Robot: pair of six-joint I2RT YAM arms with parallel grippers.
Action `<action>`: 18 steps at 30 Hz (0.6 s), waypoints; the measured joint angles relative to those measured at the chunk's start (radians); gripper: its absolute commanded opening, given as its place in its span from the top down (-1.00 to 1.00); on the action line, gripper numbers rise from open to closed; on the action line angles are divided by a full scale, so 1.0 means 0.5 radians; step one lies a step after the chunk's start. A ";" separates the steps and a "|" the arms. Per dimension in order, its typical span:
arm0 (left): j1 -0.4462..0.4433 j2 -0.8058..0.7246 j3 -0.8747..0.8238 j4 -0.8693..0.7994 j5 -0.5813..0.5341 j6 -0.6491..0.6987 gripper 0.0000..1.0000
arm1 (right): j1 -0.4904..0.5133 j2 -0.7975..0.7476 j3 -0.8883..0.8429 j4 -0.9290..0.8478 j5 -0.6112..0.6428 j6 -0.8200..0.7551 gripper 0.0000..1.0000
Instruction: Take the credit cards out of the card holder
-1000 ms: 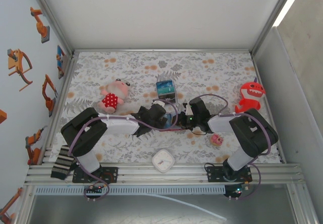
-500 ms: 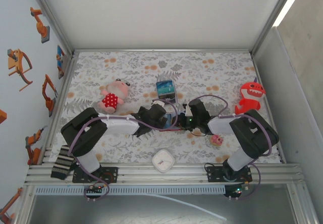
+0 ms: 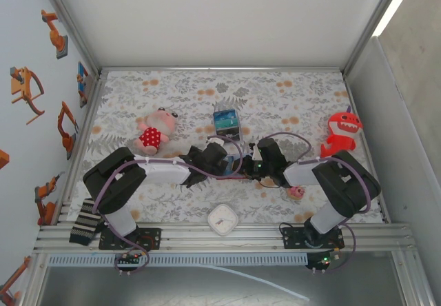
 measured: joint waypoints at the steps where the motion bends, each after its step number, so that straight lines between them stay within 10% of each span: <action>1: -0.001 -0.001 0.000 -0.002 -0.003 0.000 -0.94 | 0.000 0.008 -0.006 0.018 -0.001 0.009 0.61; 18: -0.001 -0.007 0.000 -0.036 -0.066 -0.001 -0.94 | -0.003 0.127 -0.035 0.224 -0.034 0.062 1.00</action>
